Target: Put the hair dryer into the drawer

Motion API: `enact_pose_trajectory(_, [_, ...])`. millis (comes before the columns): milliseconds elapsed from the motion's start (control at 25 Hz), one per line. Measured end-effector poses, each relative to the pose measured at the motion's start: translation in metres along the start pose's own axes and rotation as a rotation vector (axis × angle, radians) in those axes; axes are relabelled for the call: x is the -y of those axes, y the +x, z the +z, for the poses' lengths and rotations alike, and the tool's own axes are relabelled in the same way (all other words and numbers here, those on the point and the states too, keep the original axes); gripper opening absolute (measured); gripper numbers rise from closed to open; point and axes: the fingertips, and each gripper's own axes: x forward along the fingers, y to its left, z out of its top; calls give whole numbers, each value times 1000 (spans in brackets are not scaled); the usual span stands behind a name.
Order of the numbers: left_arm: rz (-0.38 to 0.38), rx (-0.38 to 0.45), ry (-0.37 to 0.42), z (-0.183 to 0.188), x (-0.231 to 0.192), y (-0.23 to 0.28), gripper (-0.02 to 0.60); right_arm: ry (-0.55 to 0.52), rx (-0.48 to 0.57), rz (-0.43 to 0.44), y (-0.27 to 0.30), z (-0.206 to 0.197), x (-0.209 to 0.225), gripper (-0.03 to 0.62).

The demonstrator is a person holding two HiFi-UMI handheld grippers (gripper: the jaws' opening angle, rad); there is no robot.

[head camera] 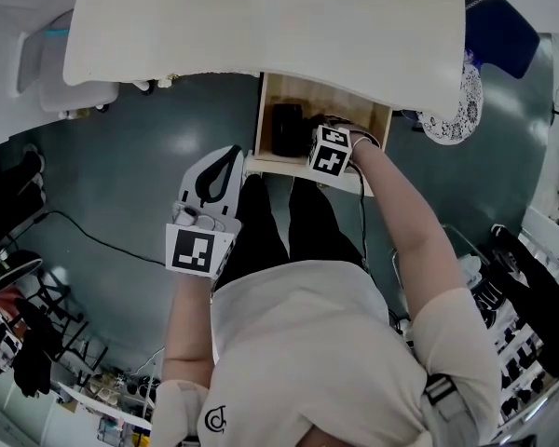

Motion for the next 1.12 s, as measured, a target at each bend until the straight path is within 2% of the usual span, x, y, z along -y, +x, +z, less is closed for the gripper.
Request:
enact_pose_trajectory(120, [-29,16,10,7,4,2,11,22,-13,36,-3,6,-7,267])
enact_pose_trajectory(280, [-59,44,33,22,11,7,11,77,31,-26,-26,13,4,284])
enact_pose_trajectory(320, [-65,49,41,26,12,5,11,92,64,-58,-38,18,8,265])
enact_pose_trajectory(440, [-80,62,78,42,10,4,12,131,189,-176,-81,41,20,142])
enact_pose_trajectory(560, [-94,98,121,62,12,11,11,160,295,-250,-119,57,28,83])
enact_pose_trajectory(640, [-97,128,151,77,15,13,11,172,393,-309,-151,71,30,13])
enact_pose_trajectory(840, [-112,184,219,111,19,18,12,231,626,-454,-247,100,36,8])
enact_pose_trajectory(1040, [-133,248,266,143,33,11,11,325,799,-551,-321,107,24,6])
enact_pose_trajectory(1120, [-142,266,277,156,39,9,11,336,874,-617,-352,106,18,6])
